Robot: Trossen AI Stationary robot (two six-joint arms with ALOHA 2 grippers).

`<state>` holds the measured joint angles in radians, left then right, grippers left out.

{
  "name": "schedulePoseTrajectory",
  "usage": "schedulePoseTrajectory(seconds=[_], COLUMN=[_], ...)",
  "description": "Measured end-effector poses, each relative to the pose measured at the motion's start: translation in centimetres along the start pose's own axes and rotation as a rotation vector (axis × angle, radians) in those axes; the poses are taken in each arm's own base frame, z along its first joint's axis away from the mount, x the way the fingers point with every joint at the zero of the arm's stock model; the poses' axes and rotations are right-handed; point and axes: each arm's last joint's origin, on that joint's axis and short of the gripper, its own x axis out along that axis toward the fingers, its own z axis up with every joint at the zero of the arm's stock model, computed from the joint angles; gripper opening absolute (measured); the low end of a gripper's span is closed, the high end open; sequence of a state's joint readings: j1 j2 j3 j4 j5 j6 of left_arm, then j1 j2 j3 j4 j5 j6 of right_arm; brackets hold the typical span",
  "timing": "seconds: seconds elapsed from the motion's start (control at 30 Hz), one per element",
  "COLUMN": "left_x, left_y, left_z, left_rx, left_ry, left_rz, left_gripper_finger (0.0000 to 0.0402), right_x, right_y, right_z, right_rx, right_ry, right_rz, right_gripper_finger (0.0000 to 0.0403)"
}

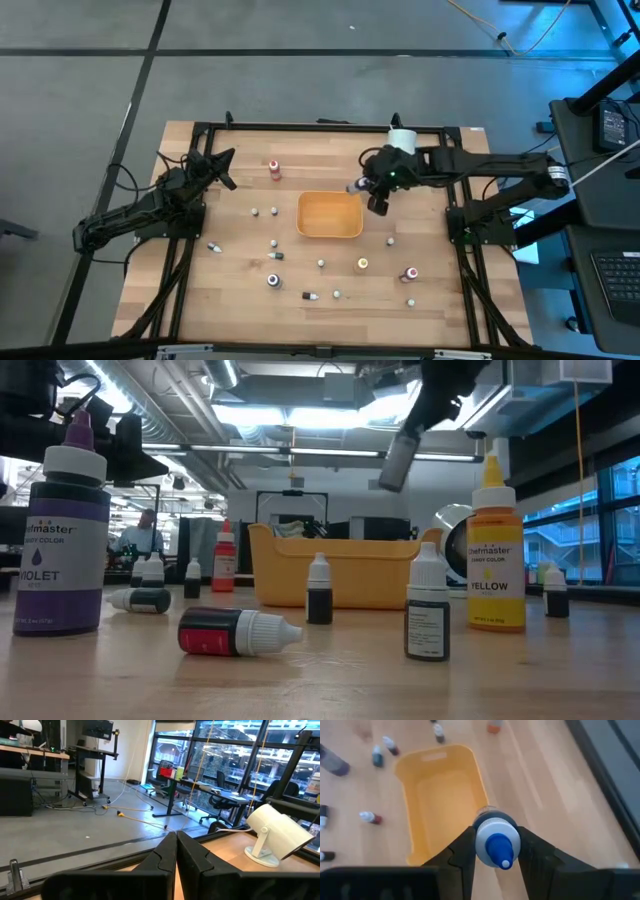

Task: Pick & Place food coloring
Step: Put the large blue food coloring bottle into the yellow bin, then put the orange food coloring bottle into the yellow bin

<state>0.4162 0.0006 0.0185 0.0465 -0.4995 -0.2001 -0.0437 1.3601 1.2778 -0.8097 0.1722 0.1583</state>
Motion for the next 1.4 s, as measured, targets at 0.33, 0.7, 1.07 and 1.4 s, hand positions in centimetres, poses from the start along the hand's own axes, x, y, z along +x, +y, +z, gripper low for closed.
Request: schedulePoseTrajectory(seconds=[0.33, 0.7, 1.07, 1.4], left_x=[0.0, 0.0, 0.0, 0.0], left_y=[0.0, -0.1, -0.1, -0.1], left_z=[0.0, 0.0, 0.0, 0.0], left_rx=[-0.002, -0.050, -0.050, -0.050], left_ry=[0.000, 0.009, 0.008, 0.008], left_rz=[-0.006, -0.048, -0.047, -0.046], left_gripper_finger=[0.0006, 0.0006, 0.0007, 0.0012], right_x=[7.1, 13.0, 13.2, 13.0], right_y=[1.5, 2.1, 2.1, 2.1], right_z=[-0.4, -2.0, -2.0, -1.8], right_rx=[-0.060, -0.091, -0.085, -0.088], right_ry=[0.187, 0.347, 0.336, 0.347], right_rz=[0.070, -0.004, -0.014, -0.007], right_gripper_finger=[0.0122, 0.0122, 0.0183, 0.0293])
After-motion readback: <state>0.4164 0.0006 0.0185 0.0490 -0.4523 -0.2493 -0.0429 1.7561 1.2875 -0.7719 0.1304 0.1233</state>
